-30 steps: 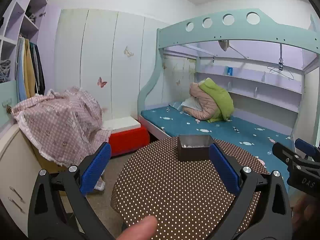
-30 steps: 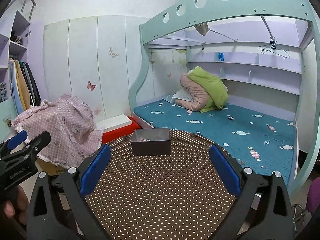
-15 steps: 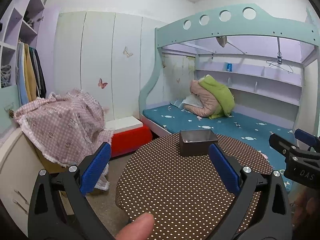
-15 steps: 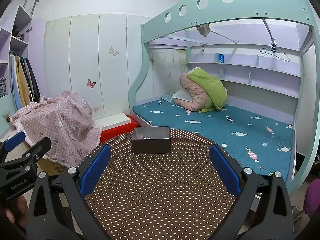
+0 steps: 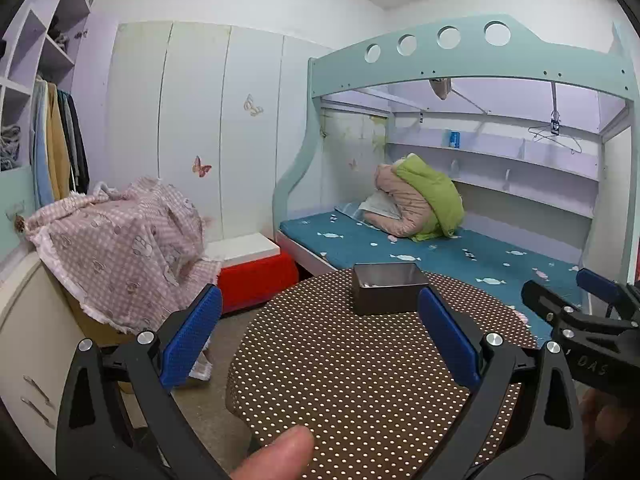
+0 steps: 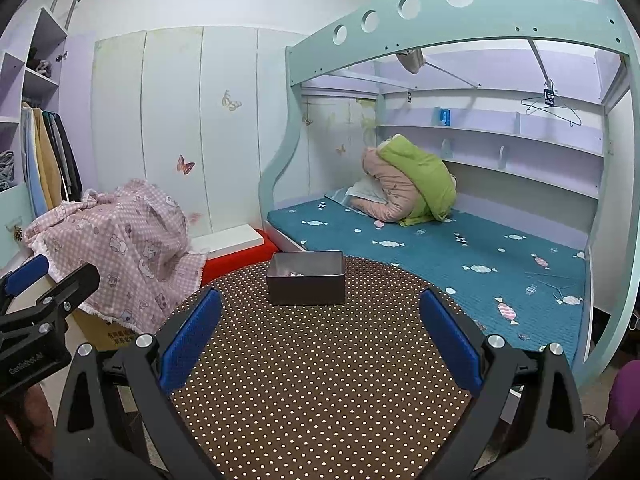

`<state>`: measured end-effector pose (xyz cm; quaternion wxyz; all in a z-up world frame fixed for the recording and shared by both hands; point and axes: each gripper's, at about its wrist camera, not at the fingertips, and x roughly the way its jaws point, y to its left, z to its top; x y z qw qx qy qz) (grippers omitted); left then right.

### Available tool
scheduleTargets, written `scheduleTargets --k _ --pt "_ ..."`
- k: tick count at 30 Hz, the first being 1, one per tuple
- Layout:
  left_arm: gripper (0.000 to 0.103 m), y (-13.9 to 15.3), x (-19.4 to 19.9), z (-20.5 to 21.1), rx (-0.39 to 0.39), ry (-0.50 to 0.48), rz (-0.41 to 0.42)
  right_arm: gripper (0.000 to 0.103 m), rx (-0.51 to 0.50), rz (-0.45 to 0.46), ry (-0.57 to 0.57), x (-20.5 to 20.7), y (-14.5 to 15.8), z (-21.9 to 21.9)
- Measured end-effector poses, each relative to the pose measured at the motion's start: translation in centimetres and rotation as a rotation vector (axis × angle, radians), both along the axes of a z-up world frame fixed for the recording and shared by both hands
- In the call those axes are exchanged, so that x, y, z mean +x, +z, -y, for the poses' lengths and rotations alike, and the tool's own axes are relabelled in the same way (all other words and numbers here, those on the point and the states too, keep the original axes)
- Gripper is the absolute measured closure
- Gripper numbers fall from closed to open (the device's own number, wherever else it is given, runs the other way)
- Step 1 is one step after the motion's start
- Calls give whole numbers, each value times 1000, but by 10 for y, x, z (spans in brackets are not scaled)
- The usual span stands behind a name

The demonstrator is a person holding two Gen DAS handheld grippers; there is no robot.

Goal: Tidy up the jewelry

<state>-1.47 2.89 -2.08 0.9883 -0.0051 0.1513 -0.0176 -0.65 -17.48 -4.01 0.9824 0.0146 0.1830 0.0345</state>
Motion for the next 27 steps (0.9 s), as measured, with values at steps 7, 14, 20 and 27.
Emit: scheduleTargets --k 7,14,20,27 --pt "5 0 0 3 6 -1 -5 8 -3 -5 -7 2 -3 -2" --pt "5 0 1 1 -1 6 -11 8 -1 -10 -15 2 -7 -1" --pt "5 1 -2 -6 -34 9 7 8 -4 -4 -19 2 -9 -2" --pt "5 -1 1 -6 -21 26 -2 8 -7 0 -18 2 -9 -4"
